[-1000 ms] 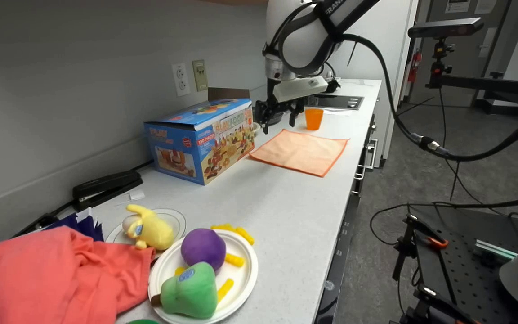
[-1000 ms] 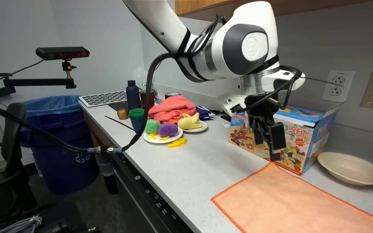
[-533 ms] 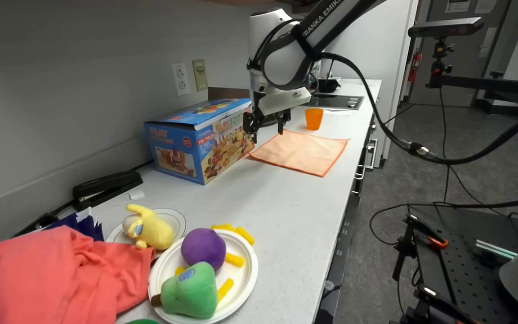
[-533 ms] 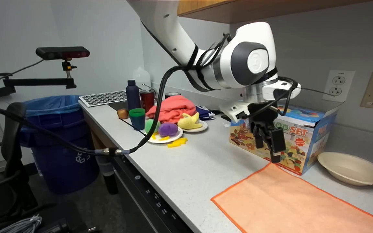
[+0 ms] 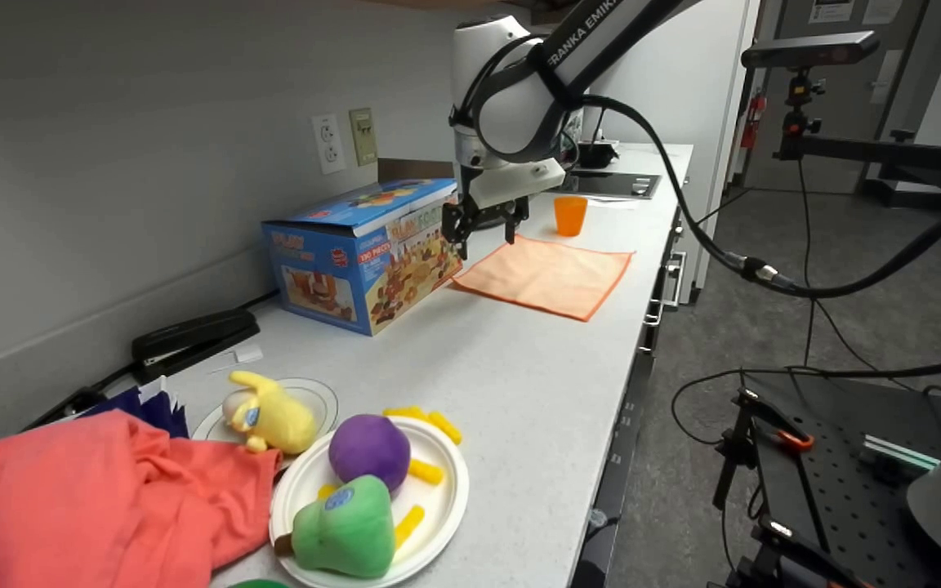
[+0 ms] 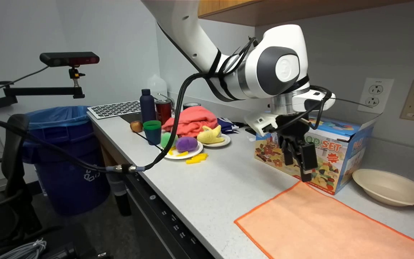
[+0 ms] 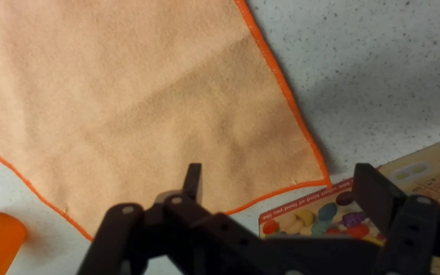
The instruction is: Fold the orange towel
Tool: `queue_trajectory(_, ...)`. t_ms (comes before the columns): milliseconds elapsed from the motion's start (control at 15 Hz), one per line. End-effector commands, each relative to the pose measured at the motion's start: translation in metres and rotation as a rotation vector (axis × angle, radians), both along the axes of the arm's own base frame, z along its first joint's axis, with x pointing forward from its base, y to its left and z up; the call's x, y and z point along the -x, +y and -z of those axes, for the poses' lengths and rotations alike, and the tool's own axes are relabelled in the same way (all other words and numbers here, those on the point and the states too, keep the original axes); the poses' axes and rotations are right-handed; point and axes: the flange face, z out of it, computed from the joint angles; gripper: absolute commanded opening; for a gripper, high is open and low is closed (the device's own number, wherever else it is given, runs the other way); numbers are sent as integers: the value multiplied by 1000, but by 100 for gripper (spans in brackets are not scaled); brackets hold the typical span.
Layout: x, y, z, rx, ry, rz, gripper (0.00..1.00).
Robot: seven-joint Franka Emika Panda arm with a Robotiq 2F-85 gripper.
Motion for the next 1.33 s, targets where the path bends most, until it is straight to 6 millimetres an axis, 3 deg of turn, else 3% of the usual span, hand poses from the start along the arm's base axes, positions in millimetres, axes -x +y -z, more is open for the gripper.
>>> queue_trajectory(0, -9, 5, 8, 0, -11, 14, 100)
queue_trajectory(400, -28, 17, 18, 54, -62, -46, 100)
queue_trajectory(733, -50, 7, 44, 131, -74, -48, 100)
queue_trajectory(1200, -63, 1, 77, 162, -36, -47, 100)
queue_trajectory(1267, -64, 0, 77, 166, -35, -45, 89)
